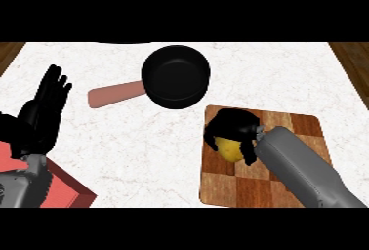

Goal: Pick the lemon from the cutting board and place it in the pot

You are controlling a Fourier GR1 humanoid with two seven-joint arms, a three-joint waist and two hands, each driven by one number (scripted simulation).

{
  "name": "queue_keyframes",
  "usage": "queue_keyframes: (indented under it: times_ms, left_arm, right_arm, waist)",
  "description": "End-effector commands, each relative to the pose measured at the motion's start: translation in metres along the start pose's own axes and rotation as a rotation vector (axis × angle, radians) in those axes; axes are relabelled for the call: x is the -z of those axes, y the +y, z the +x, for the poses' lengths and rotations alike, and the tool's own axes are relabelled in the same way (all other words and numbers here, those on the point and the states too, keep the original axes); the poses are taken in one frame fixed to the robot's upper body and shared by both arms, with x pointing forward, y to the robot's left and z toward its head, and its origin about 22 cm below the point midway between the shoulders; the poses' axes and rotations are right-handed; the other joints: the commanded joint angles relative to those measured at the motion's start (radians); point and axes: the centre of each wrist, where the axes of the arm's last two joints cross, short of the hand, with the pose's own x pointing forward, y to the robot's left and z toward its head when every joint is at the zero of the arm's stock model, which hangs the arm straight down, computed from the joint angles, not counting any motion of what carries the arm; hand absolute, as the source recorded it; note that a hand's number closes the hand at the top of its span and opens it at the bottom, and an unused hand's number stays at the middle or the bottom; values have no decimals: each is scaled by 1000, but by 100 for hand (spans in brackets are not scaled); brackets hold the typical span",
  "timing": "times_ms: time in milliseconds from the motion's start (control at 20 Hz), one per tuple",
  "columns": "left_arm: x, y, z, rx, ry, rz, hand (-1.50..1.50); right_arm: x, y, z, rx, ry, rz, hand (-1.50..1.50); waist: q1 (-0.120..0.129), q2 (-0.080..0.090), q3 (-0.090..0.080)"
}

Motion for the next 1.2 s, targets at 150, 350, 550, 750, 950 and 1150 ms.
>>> queue_keyframes:
  times_ms: [150,350,550,750,950,1150]
  left_arm:
    - [-1,-5,-7,2,11,-15,0]
    - [3,-10,0,0,-1,-27,0]
    - [0,-13,-8,-3,14,-38,0]
    - [4,-20,-3,-3,6,-45,0]
    - [2,-10,-8,14,20,-60,0]
    - [14,-19,2,6,10,-56,0]
  right_arm:
    - [84,-10,83,139,175,-118,150]
    - [81,-40,107,171,285,-315,150]
    - [72,-76,133,219,377,-613,150]
    - [67,-104,167,251,451,-882,150]
    - [70,-131,202,262,538,-1046,150]
    - [82,-151,233,231,636,-1138,150]
  waist:
    - [24,2,14]
    - [44,-2,19]
    - [52,-6,19]
    - [43,-3,19]
    - [70,3,16]
    - [47,20,17]
